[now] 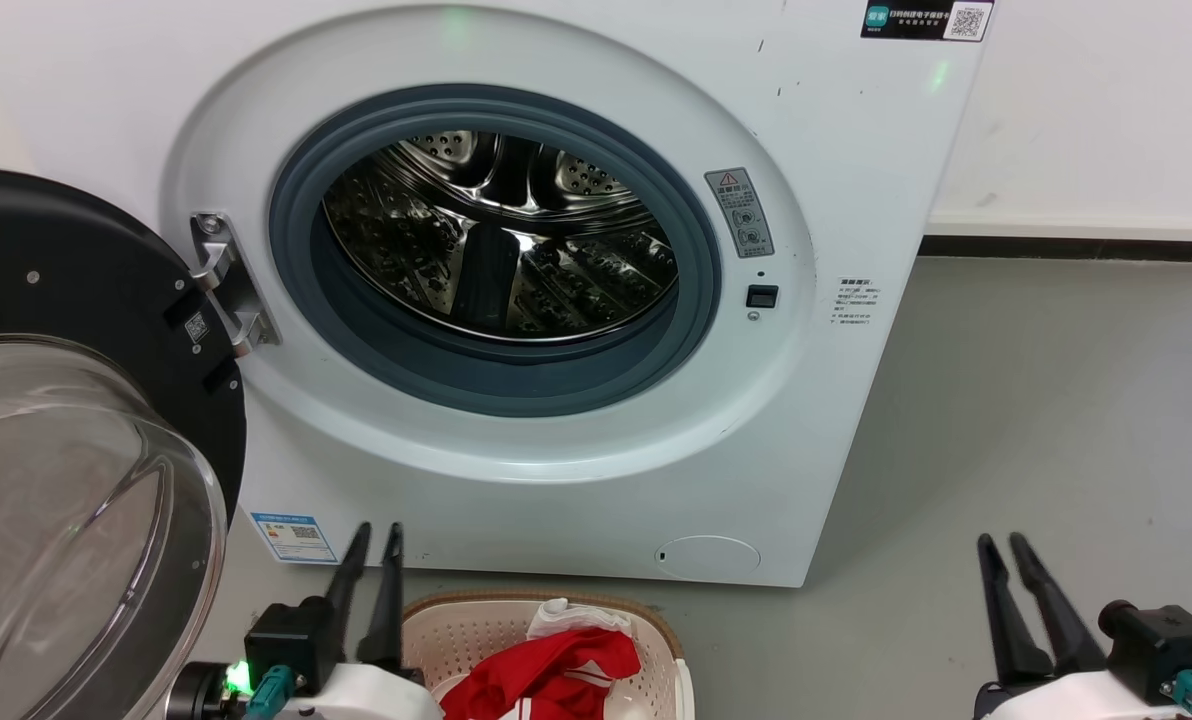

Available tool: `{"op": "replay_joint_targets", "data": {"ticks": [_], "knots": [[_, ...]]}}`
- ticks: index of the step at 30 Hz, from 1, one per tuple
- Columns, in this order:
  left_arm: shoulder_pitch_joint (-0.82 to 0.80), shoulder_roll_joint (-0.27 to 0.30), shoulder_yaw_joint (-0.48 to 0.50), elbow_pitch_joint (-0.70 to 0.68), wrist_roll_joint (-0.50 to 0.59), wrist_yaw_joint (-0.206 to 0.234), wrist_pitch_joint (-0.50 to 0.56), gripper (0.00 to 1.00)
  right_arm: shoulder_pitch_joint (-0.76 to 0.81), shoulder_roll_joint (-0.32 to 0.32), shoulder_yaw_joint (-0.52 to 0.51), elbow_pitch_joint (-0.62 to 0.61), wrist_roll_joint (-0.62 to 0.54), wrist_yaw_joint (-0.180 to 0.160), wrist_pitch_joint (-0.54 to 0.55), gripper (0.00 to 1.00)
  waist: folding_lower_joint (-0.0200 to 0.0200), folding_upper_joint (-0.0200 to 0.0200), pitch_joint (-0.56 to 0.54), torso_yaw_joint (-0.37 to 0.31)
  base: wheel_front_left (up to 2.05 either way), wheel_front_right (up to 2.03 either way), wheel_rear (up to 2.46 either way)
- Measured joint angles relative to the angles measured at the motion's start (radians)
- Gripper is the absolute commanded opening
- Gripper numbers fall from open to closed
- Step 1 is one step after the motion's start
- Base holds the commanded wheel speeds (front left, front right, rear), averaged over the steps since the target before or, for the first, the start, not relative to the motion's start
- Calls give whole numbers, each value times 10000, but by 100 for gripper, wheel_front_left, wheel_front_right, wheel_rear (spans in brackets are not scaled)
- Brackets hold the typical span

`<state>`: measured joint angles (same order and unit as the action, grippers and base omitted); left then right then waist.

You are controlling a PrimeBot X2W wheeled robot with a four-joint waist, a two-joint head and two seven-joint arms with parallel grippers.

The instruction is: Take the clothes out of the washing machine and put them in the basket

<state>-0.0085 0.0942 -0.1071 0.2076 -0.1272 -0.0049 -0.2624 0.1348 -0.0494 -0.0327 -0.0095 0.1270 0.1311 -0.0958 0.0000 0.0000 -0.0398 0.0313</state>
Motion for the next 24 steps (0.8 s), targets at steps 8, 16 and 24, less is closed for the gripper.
{"op": "replay_joint_targets", "data": {"ticks": [8,16,24], "knots": [[85,-65,242,265,-1289,-100,424,0,22,-2,36,313,1384,0,102,0,0,0,24,-18,0,0,0],[36,-104,433,255,-2798,-217,767,0,-188,-73,44,575,2949,-2,259,0,0,0,52,-39,0,0,0],[-15,-125,598,253,-4176,-322,1101,0,-441,-125,42,798,4389,-2,366,0,0,0,80,-58,0,0,0]]}}
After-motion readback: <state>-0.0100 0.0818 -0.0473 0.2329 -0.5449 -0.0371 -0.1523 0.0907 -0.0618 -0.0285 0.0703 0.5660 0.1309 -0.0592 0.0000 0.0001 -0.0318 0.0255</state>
